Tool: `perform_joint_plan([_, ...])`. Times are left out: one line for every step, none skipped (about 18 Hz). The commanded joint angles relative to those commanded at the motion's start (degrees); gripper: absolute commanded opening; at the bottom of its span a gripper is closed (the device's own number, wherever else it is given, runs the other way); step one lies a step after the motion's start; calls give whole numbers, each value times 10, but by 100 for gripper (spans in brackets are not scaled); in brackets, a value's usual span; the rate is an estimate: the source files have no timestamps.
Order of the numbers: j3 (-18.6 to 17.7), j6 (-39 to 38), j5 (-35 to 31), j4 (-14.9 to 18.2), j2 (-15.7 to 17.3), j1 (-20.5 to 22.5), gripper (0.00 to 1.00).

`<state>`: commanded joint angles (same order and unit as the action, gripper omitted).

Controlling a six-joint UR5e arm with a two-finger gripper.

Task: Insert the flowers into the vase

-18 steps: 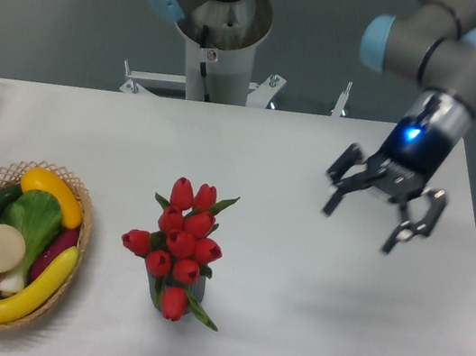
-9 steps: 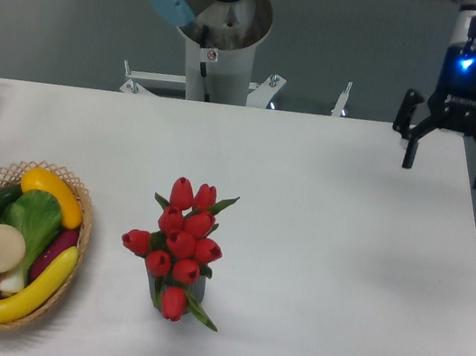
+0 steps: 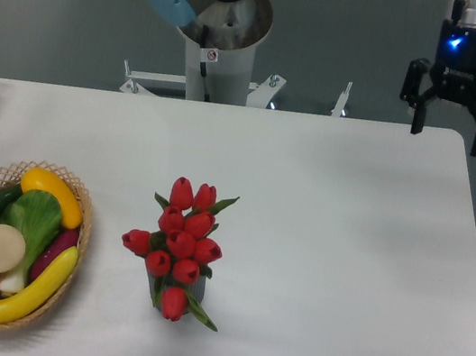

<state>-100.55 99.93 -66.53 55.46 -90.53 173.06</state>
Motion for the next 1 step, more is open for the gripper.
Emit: perform_joint_plan([-1,0,0,0,0,0,100])
